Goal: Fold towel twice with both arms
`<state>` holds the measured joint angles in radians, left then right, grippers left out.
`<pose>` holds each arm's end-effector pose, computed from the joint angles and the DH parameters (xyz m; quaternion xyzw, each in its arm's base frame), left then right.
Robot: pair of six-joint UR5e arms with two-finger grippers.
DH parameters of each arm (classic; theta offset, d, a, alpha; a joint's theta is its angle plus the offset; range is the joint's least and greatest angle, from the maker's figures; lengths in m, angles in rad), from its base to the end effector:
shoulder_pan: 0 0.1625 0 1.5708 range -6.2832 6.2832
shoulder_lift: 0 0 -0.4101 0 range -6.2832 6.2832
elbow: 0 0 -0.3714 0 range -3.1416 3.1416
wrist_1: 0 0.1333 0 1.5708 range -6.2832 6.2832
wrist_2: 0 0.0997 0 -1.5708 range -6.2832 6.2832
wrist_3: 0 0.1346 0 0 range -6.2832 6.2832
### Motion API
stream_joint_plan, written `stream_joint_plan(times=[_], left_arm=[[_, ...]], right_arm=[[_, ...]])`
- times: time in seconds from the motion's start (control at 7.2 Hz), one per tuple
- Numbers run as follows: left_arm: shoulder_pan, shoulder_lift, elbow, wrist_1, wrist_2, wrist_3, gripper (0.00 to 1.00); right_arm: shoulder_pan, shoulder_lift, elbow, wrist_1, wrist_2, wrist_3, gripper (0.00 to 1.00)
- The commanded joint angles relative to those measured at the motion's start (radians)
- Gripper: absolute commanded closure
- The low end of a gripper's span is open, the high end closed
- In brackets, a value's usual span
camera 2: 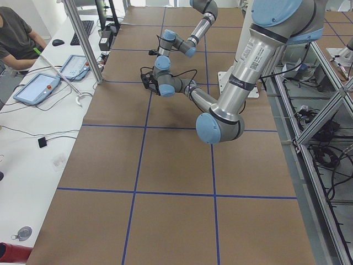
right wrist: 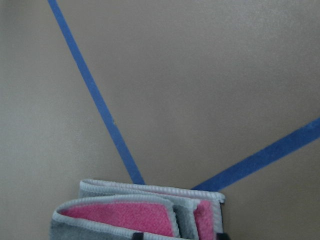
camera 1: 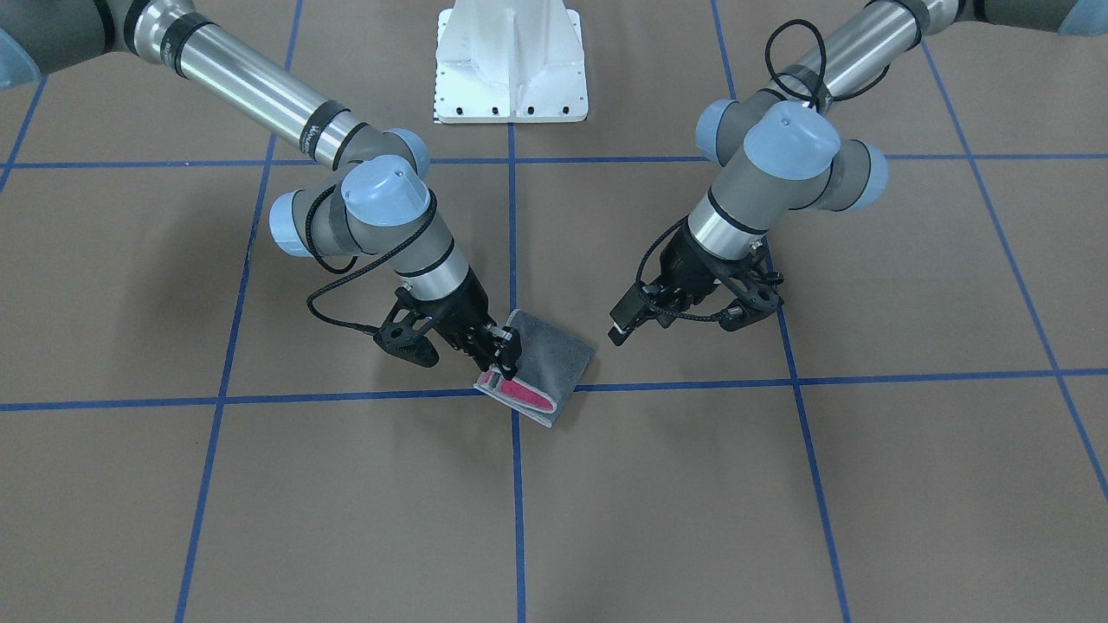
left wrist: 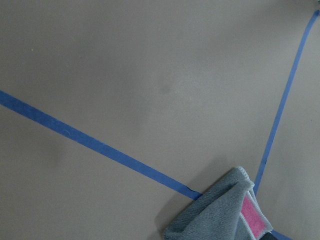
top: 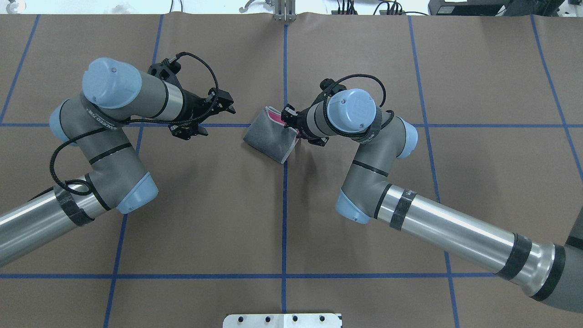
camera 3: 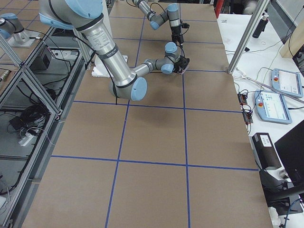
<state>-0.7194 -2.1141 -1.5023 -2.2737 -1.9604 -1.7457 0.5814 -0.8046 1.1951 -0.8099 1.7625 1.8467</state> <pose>0.4690 -0.5201 0.2994 -0.0085 0.5681 -0.2558 0.7821 -0.6003 -0.5233 0.2794 0.0031 -0.5478 0.2997 0.7811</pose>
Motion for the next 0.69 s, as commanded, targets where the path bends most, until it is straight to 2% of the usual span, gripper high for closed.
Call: stream_joint_plan(times=[0.0,0.56], left_arm=[[0.0,-0.001,-0.001,-0.001,-0.002,-0.002,0.0],[0.005,0.0,0.001,0.0,0.0,-0.006,0.0]], right_arm=[[0.0,0.001,0.001,0.002,0.0,0.0,0.89],[0.0,-0.004,0.009,0.002,0.0,0.003,0.87]])
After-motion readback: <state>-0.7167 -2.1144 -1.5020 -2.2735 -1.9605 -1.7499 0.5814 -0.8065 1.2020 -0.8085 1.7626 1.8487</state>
